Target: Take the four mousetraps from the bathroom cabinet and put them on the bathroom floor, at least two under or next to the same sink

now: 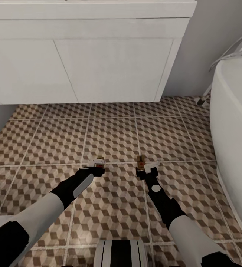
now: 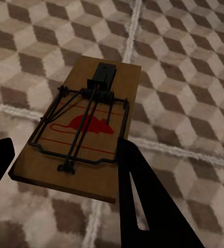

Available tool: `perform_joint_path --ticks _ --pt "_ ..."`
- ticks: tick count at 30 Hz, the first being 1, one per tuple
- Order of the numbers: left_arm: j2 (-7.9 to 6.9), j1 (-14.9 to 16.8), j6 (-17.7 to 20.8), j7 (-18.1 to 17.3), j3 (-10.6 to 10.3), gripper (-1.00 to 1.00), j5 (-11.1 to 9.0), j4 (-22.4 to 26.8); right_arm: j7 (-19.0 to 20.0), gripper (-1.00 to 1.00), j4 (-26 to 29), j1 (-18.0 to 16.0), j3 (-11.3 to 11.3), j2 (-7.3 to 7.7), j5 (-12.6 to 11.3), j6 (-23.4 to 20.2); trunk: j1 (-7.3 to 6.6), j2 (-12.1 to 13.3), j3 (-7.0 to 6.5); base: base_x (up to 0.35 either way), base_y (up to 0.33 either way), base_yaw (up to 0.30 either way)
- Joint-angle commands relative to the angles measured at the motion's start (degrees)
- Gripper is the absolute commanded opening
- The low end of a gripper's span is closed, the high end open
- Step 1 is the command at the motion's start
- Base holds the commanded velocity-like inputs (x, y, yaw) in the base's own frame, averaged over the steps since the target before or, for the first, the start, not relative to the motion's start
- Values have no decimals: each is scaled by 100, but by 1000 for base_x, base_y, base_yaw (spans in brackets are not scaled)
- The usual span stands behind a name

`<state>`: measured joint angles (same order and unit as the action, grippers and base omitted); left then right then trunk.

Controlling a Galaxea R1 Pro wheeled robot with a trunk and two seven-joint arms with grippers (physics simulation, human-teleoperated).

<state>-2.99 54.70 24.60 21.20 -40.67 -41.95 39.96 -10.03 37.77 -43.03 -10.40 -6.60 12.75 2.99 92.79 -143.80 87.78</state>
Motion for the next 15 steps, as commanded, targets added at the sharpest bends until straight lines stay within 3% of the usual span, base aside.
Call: perform_joint_path --ticks 1,5,15 --pt "-9 5 10 54 -38 -100 -49 10 -44 -100 -7 -4 -15 -3 42 6 -1 -1 6 49 0 0" --pt "-9 5 15 52 -38 -100 -50 4 -43 -100 -7 -4 -15 -7 43 8 -1 -1 10 187 0 0" --pt "-9 5 19 51 -38 -100 -50 -4 -44 -100 -7 -4 -15 -5 43 9 -1 -1 11 319 0 0"
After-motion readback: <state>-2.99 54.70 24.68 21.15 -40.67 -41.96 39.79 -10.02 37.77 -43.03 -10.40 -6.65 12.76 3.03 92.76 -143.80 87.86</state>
